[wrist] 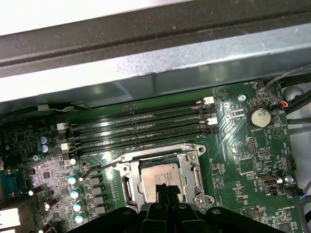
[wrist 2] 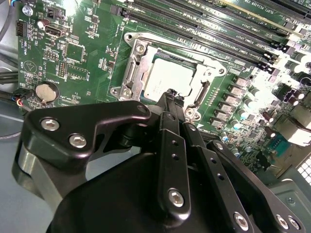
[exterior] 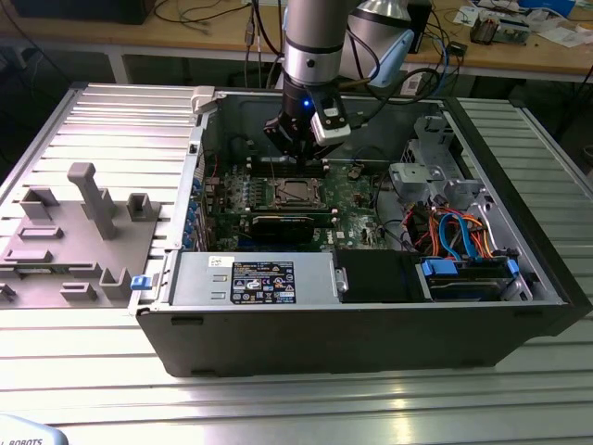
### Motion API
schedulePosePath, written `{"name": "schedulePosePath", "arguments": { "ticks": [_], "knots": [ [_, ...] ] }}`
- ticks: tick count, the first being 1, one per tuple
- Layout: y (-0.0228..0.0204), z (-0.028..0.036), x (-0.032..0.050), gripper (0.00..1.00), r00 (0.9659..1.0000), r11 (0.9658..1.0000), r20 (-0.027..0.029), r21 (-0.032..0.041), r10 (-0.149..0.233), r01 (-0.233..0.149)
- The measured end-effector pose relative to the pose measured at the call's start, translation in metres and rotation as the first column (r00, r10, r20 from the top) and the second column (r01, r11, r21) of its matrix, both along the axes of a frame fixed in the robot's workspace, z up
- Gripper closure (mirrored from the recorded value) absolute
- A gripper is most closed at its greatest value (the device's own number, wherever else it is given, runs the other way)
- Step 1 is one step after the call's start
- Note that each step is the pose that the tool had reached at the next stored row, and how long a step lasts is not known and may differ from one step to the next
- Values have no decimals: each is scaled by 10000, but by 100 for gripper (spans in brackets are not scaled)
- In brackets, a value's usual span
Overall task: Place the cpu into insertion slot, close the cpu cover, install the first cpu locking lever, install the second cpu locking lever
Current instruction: 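Install the first cpu locking lever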
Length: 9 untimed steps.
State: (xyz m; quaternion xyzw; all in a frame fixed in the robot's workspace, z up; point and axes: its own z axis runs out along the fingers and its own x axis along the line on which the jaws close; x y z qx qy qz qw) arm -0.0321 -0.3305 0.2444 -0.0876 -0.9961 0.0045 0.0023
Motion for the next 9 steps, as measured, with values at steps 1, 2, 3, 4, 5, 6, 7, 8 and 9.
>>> {"name": "schedulePosePath", "arguments": {
  "ticks": [1,2,3,4,5,6,7,8,9],
  "knots": [
    [0,-2,-3,89,10000,10000,1,2,-1,1],
    [0,-3,-2,89,10000,10000,1,1,2,-2],
    [0,-4,-2,89,10000,10000,0,-1,10,-10],
    [0,-4,-2,89,10000,10000,0,0,14,-14],
    [0,-5,-2,89,10000,10000,0,-1,21,-21],
    [0,-5,-2,89,10000,10000,0,0,24,-24],
    [0,-6,-2,89,10000,10000,0,0,30,-30],
    [0,-7,-2,89,10000,10000,1,0,37,-37],
    [0,-7,-2,89,10000,10000,0,0,51,-51]
  ]
}}
